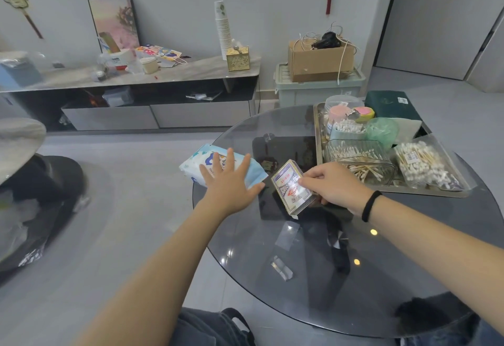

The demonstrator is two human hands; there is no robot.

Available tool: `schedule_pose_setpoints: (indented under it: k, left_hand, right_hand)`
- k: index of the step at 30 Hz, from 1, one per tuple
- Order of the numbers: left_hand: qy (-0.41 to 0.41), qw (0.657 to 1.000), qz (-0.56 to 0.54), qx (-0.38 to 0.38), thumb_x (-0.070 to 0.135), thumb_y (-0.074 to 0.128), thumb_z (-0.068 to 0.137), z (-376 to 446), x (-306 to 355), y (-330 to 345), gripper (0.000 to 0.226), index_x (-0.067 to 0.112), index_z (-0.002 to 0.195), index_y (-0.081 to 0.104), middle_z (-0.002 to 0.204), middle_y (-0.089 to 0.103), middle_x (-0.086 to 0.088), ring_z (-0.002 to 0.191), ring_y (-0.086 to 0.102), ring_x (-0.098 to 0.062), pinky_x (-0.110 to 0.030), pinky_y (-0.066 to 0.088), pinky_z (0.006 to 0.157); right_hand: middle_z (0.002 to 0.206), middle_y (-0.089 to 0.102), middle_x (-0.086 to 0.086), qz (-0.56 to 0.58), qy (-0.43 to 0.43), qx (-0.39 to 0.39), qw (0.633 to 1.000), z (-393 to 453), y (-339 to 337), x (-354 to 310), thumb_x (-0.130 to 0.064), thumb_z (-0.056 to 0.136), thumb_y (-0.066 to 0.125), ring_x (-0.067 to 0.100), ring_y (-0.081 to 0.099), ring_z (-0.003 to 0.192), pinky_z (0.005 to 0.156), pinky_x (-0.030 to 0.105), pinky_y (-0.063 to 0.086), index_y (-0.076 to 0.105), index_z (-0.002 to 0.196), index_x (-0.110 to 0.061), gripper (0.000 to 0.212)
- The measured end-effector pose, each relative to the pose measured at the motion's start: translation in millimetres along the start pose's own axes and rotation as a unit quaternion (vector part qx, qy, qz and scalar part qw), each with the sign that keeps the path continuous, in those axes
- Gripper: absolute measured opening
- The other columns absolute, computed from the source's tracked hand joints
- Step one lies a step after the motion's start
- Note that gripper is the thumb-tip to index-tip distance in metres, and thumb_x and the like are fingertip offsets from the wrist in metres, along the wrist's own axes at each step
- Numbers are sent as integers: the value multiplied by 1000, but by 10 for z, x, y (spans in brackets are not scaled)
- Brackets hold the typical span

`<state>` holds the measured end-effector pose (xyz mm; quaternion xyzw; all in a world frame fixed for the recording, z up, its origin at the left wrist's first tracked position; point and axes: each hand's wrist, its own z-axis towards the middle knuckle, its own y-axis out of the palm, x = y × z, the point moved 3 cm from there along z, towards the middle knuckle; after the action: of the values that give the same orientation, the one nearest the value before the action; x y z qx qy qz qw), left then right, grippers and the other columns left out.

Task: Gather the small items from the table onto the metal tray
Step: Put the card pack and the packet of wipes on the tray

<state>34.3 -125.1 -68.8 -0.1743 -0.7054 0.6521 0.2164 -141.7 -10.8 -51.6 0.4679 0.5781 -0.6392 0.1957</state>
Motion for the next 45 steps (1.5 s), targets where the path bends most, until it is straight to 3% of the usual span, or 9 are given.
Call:
schedule_pose_setpoints:
  k: [8,14,17,19,23,28,33,39,45]
  left_hand:
    - [117,980,-128,-100,63,60,75,-133,130,-210,92,42,147,7,161,-4,1,148,-6,-25,-54,6,115]
    - [185,964,131,-137,51,80,60,235,117,-357,124,36,149,-6,159,-16,-3,147,-10,-26,-53,4,115]
    - [198,961,97,-169,55,79,55,401,241,-380,121,36,148,5,157,17,3,145,12,-24,-52,6,115]
    - [190,969,34,-154,57,78,52,472,306,-381,105,42,141,24,137,42,3,130,36,-25,-47,22,111]
    - [195,972,-48,-125,57,79,50,503,463,-426,86,38,127,45,112,53,6,106,51,-20,-36,43,92]
    - [221,956,-130,-141,57,79,55,459,734,-615,67,33,113,55,105,63,11,96,59,-13,-28,48,81]
    - [239,951,-155,-118,61,79,51,432,1073,-831,59,31,99,60,91,67,13,85,61,-9,-28,50,75]
    - [243,955,-148,-80,73,72,48,514,1486,-1036,73,31,106,56,97,64,9,94,59,-18,-38,51,85]
    - [215,972,-97,16,82,66,45,658,1857,-1155,89,30,116,54,95,63,5,98,56,-24,-40,48,86]
  right_hand:
    - [81,74,13,-33,2,34,999,-11,-296,-40,-25,84,59,33,67,68,45,23,43,73,81,-4,25]
    - [82,73,15,-28,21,43,998,-9,-438,-27,-26,84,60,17,59,54,40,18,39,72,81,-2,27]
    - [88,70,26,-14,30,44,998,-21,-501,-19,-25,84,60,23,55,58,46,24,38,66,85,8,34]
    - [93,67,30,-1,32,40,999,-37,-546,-24,-23,85,59,25,56,62,53,30,41,61,90,14,38]
    - [99,64,31,-28,30,60,997,-84,-733,-11,-25,85,58,22,51,66,54,27,39,61,94,14,40]
    - [66,66,9,-19,48,114,992,-226,-1121,67,-27,82,61,7,50,40,34,15,35,72,80,-3,27]
    - [63,69,2,22,59,209,976,-405,-1588,245,-26,82,60,9,50,42,38,19,35,72,73,-5,26]
    - [56,65,-6,-43,85,306,947,-476,-1904,515,-23,80,59,7,53,48,43,20,38,71,70,-2,26]
    - [60,62,11,-116,124,266,949,-339,-1817,746,-25,82,58,26,56,59,52,28,42,67,76,6,32]
